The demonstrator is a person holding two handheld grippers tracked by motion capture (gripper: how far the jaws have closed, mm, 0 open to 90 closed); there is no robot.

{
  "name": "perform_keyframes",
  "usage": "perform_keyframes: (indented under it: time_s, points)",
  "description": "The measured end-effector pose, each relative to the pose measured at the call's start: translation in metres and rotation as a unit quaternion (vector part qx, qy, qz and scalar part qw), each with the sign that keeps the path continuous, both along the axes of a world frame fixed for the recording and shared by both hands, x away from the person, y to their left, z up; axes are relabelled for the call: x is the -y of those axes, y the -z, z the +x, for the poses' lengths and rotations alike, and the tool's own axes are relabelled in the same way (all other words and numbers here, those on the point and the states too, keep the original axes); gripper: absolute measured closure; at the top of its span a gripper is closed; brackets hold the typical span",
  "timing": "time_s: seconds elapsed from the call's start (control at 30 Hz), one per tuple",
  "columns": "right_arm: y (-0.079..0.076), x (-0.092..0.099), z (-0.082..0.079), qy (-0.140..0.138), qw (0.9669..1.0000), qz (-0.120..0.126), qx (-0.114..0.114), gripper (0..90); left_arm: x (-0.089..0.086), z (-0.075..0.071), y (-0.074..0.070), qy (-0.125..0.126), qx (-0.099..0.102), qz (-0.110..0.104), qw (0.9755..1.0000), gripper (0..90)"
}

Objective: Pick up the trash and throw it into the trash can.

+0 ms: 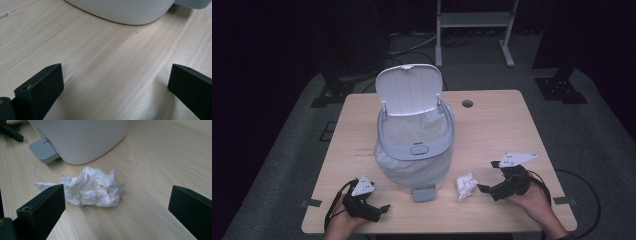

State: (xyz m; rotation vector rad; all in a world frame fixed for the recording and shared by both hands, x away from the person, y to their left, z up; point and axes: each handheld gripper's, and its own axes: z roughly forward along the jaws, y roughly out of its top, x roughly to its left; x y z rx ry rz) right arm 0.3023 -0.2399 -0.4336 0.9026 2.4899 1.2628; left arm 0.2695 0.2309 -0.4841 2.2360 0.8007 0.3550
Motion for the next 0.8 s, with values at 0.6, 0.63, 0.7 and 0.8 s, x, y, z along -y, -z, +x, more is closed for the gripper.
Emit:
perform_keyframes:
  time_s: [0.6, 0.63, 0.7, 0.8]
  points:
    - [0.013, -0.034, 0.014, -0.045, 0.9986, 0.001, -0.027, 0.4, 0.0, 0.0, 0.0, 0.002, 0.0, 0.002, 1.0, 0.0]
    - [0.014, -0.036, 0.015, -0.048, 0.9984, 0.001, -0.03, 0.4, 0.0, 0.0, 0.0, 0.002, 0.0, 0.002, 1.0, 0.0]
    - [0.017, -0.039, 0.017, -0.054, 0.9979, 0.001, -0.035, 0.4, 0.0, 0.0, 0.0, 0.002, 0.0, 0.002, 1.0, 0.0]
    - [0.022, -0.043, 0.019, -0.06, 0.9974, -0.007, -0.038, 0.4, 0.0, 0.0, 0.0, 0.001, 0.0, 0.002, 1.0, 0.0]
